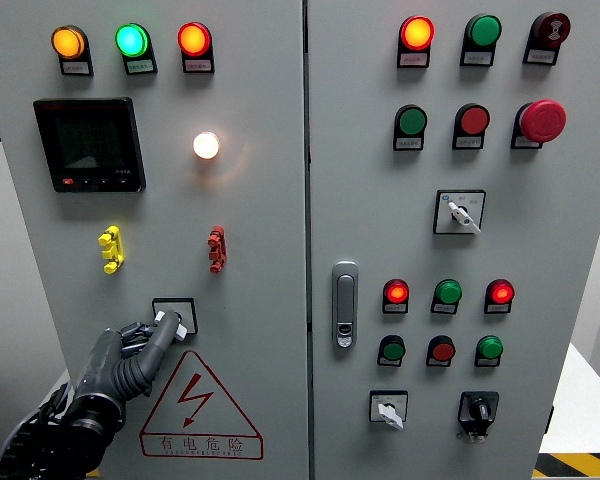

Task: Turn on light switch 1
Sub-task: 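Release the knob and lower the left hand away from the cabinet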

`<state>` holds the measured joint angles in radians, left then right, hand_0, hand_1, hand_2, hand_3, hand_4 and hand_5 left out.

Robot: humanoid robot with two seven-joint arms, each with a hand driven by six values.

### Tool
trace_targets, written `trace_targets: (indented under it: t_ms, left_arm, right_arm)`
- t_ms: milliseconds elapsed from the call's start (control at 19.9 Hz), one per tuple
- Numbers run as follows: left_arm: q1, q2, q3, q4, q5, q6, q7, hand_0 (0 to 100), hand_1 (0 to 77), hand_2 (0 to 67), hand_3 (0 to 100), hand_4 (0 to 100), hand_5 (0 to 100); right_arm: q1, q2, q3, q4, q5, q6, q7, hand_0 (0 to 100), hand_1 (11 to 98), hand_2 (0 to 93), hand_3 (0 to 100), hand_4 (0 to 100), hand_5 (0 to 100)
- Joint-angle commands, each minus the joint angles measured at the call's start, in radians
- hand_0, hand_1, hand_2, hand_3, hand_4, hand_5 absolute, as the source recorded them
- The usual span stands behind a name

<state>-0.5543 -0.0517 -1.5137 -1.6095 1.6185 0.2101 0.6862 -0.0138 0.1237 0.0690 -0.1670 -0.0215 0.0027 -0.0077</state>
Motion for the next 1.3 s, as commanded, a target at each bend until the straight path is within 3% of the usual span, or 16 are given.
trace_targets:
  t_ms: [0, 301, 401, 753, 903, 953, 1003, 1054, 1254]
  left_arm:
    - [0.008, 0.0, 0.0, -0.007, 0.0, 0.0, -0.002, 21, 49.3, 60.8, 100, 100, 100]
    - [0.019, -0.003, 0.0, -0.033, 0.0, 0.0, -0.002, 14, 49.3, 61.4, 100, 100, 100]
    - [0.046, -0.007, 0.0, -0.058, 0.001, -0.002, -0.004, 0, 49.2, 61.6, 100, 100, 100]
    - [0.157, -0.014, 0.0, -0.133, 0.001, -0.002, -0.023, 0, 49.4, 61.9, 100, 100, 100]
    - [0.188, 0.001, 0.001, -0.133, -0.017, 0.0, -0.094, 0, 50.0, 61.8, 100, 100, 100]
    - [0.207, 0.013, 0.001, -0.129, -0.035, 0.0, -0.137, 0, 50.1, 60.7, 100, 100, 98]
    - [0.227, 0.021, 0.0, -0.129, -0.073, 0.0, -0.17, 0, 49.9, 57.4, 95, 100, 89]
    - [0.256, 0.026, 0.0, -0.125, -0.139, -0.001, -0.215, 0, 49.9, 55.4, 90, 100, 82]
    - [0.387, 0.038, 0.003, -0.083, -0.336, -0.014, -0.362, 0, 50.5, 52.1, 86, 97, 80]
  right_arm:
    - [0.0, 0.0005, 0.0, 0.0, 0.0, 0.0, 0.0, 0, 19.5, 0.0, 19, 19, 11]
    - [0.0, 0.0005, 0.0, 0.001, 0.0, 0.0, 0.0, 0, 19.5, 0.0, 19, 19, 11]
    - [0.0, -0.001, 0.0, 0.0, 0.0, -0.001, 0.0, 0, 19.5, 0.0, 19, 19, 11]
    - [0.0, 0.0005, 0.0, 0.0, 0.0, 0.0, 0.0, 0, 19.5, 0.0, 19, 19, 11]
    - [0.0, 0.0005, 0.0, 0.0, 0.0, -0.001, 0.0, 0, 19.5, 0.0, 19, 19, 11]
    - [0.0, 0.0005, 0.0, 0.001, 0.0, 0.0, 0.0, 0, 19.5, 0.0, 19, 19, 11]
    - [0.0, 0.0005, 0.0, 0.001, 0.002, 0.0, 0.0, 0, 19.5, 0.0, 19, 19, 11]
    - [0.0, 0.0005, 0.0, 0.0, 0.0, 0.0, 0.0, 0, 19.5, 0.0, 19, 19, 11]
    - [0.0, -0.001, 0.0, 0.001, 0.0, 0.0, 0.0, 0, 19.5, 0.0, 19, 19, 11]
